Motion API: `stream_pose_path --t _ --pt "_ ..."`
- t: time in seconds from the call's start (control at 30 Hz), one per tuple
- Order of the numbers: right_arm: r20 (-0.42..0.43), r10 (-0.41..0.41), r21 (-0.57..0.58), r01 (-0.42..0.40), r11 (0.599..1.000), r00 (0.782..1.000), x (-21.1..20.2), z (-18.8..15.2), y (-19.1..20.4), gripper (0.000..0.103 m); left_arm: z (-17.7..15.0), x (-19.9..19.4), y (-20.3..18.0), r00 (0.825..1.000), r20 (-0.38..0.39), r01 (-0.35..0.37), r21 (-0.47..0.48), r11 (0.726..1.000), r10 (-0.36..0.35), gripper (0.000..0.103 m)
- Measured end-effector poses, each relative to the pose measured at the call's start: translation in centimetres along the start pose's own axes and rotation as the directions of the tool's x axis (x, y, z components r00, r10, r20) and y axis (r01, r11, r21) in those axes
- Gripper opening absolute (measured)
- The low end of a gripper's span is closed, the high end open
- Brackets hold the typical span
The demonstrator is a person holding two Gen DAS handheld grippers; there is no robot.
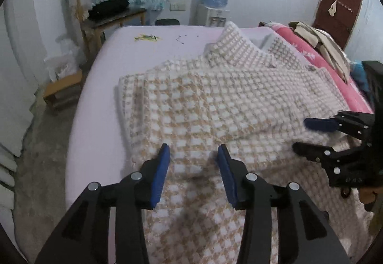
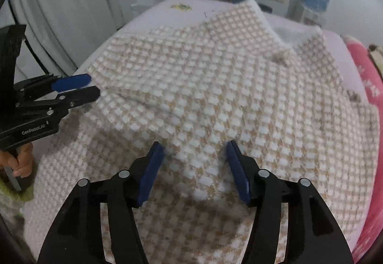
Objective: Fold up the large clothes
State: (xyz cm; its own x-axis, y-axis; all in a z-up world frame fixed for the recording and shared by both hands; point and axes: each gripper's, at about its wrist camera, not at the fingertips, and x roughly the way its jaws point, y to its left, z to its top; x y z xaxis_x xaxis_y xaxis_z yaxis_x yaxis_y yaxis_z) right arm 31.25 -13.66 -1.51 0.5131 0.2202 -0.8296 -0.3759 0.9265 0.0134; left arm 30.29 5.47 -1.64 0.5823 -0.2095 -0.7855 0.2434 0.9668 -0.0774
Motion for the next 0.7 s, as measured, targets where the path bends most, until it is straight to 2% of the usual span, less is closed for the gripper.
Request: stream_pose_path --t 0.07,0.13,0.23,0.33,0.37,0.43,0.5,0.6,0.7 --pt "-0.012 -0.007 0.036 0.008 0.999 1.000 -1.0 0.0 0.0 0.054 0.2 -0.6 0.0 1.000 0.006 0.008 -0.014 1.000 -0.008 0.043" --pt "0.043 -0.009 0.073 0.005 0.997 0.999 -3.5 -0.4 -1.0 0.055 0.4 -1.4 0.3 0.999 0.024 0.041 -0.041 0.998 -0.040 0.046" --pt "0.087 -0.113 0.202 0.094 0.975 0.990 -6.0 -2.3 -4.7 0.058 0.8 -1.6 0.9 0.998 0.037 0.043 -0.053 0.998 -0.041 0.052" --pt "0.018 -0.209 0.325 0.192 0.926 0.978 -5.7 -4.9 -9.0 0.058 0.5 -0.4 1.8 0.999 0.007 0.050 -0.088 0.995 -0.050 0.052" --pt "-0.023 -0.203 0.358 0.198 0.913 0.979 -4.9 -6.1 -10.5 0.058 0.4 -0.2 1.9 0.999 0.012 0.053 -0.088 0.995 -0.052 0.052" --pt "-0.022 -0.150 0.371 0.148 0.917 0.988 -4.7 -7.4 -11.5 0.058 0.3 -0.3 1.7 0.999 0.017 0.052 -0.070 0.996 -0.051 0.052" --pt "-0.035 -0.161 0.337 0.163 0.927 0.986 -5.6 -6.9 -11.0 0.058 0.4 -0.5 1.7 0.999 0.012 0.046 -0.059 0.997 -0.045 0.052" --pt "0.021 -0.135 0.352 0.119 0.928 0.991 -7.1 -4.9 -12.1 0.060 1.4 -1.1 1.5 0.998 0.031 0.055 -0.058 0.997 -0.053 0.052" --pt "0.064 -0.185 0.371 0.149 0.917 0.981 -7.4 -2.1 -14.0 0.060 3.3 -0.6 1.0 0.999 0.033 0.040 -0.059 0.997 -0.038 0.052"
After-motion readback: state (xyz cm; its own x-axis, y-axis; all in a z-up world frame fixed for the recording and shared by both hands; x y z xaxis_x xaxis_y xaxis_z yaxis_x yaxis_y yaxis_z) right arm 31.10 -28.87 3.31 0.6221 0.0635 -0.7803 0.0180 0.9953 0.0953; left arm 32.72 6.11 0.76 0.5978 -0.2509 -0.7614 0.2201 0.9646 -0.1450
